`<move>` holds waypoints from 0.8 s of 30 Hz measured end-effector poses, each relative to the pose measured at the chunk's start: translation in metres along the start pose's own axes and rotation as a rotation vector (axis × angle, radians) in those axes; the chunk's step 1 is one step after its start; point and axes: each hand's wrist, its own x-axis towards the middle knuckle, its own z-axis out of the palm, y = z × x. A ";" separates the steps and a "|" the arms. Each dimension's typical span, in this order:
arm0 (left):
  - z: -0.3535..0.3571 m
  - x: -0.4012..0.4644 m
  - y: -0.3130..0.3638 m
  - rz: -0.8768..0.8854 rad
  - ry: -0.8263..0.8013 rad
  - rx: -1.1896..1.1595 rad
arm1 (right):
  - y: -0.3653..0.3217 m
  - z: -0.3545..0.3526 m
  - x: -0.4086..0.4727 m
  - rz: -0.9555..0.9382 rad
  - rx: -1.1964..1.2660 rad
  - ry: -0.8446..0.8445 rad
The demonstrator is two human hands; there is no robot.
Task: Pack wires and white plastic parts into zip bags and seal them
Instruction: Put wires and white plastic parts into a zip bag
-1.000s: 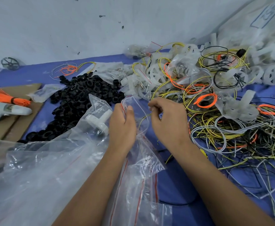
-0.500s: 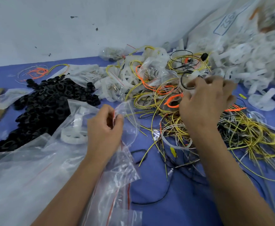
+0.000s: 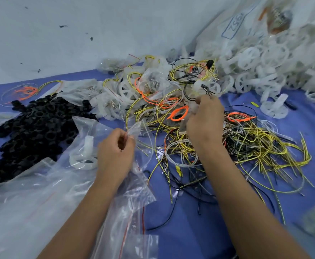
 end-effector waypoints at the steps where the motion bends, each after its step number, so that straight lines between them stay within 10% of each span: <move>1: 0.000 0.000 -0.001 -0.014 0.000 0.010 | -0.001 -0.003 0.000 -0.005 -0.002 0.015; 13: -0.018 0.002 -0.004 -0.140 0.093 -0.033 | -0.053 -0.010 -0.012 -0.202 0.438 0.239; 18: -0.025 0.002 -0.006 -0.143 0.211 -0.127 | -0.079 0.037 -0.029 0.146 1.232 -0.264; 24: -0.030 0.005 -0.003 -0.089 0.426 -0.204 | -0.068 0.084 -0.050 0.320 1.268 -0.614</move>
